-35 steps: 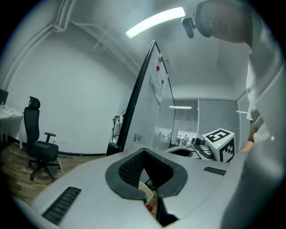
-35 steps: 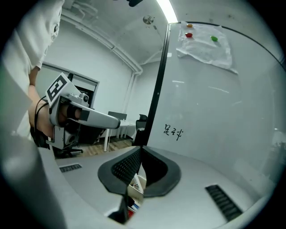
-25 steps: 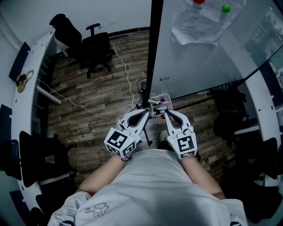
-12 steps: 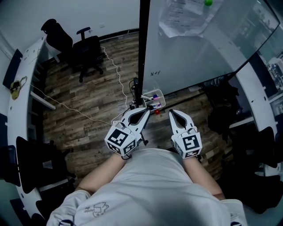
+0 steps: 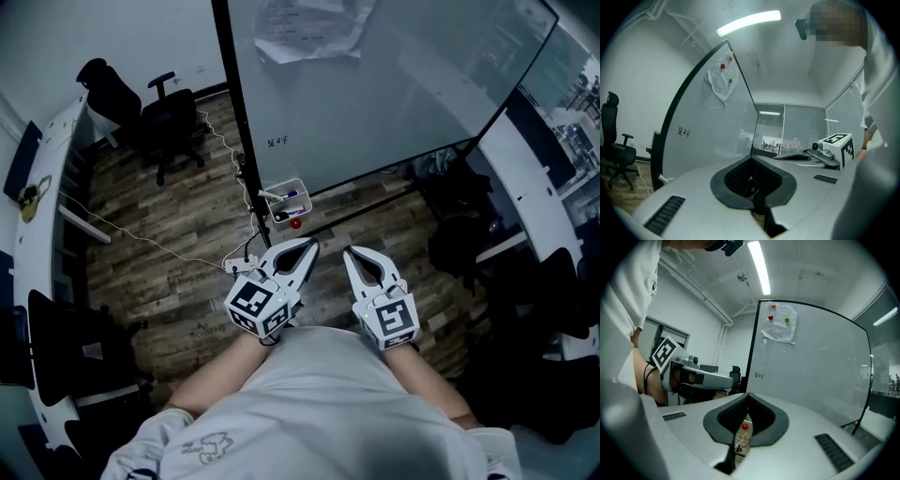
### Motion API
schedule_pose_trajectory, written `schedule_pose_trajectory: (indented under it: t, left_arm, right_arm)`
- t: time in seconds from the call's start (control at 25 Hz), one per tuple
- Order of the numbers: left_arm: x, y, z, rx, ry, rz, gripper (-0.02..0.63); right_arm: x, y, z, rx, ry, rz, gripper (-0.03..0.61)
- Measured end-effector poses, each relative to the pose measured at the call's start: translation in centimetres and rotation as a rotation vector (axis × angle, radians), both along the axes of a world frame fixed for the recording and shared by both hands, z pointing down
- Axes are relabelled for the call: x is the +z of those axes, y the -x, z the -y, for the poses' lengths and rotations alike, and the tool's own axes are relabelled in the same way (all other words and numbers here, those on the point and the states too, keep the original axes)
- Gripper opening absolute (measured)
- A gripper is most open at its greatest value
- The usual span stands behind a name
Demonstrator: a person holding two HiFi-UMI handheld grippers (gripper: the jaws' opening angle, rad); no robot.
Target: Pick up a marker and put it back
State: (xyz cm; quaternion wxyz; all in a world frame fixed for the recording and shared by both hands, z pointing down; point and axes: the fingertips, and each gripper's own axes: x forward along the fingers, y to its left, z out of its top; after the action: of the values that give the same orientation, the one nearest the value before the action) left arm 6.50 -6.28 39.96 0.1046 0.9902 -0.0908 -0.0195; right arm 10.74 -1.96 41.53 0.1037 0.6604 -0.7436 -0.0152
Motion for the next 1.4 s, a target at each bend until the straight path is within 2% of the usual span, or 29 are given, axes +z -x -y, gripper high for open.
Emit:
schedule_pose_trajectory:
  t: [0.16, 0.32, 0.52, 0.64, 0.84, 1.12, 1.4]
  left_arm:
    - [1.7, -2.0, -5.7, 0.008, 0.027, 0.019, 0.005]
    - [2.0, -3.1, -11.3, 0.026, 0.035, 0.041, 0.005]
    - [3.1, -3.3, -16.7, 0.026, 0.05, 0.071, 0.005]
    - [3.2, -3.1, -18.2, 0.011, 0.048, 0.086, 0.005]
    - [3.3, -3.2, -20.5, 0.001, -0.006, 0.114, 0.005]
    - [4.7, -2.3, -22.4, -0.008, 0.02, 0.145, 0.005]
    - [4.7, -1.6, -22.7, -0.014, 0.012, 0.166, 0.005]
  right_arm:
    - [1.0, -1.1, -5.6, -0.018, 0.012, 0.017, 0.011]
    - [2.0, -2.3, -11.3, -0.011, 0.047, 0.087, 0.011]
    - [2.8, -2.8, -16.1, -0.02, 0.051, 0.14, 0.011]
    - [2.8, -2.6, -17.8, -0.03, 0.056, 0.165, 0.011]
    - [2.7, -1.9, -20.1, -0.052, 0.05, 0.149, 0.011]
    - [3.1, -1.0, -21.6, -0.073, 0.057, 0.177, 0.011]
    - [3.3, 0.0, -21.6, -0.096, 0.065, 0.191, 0.011]
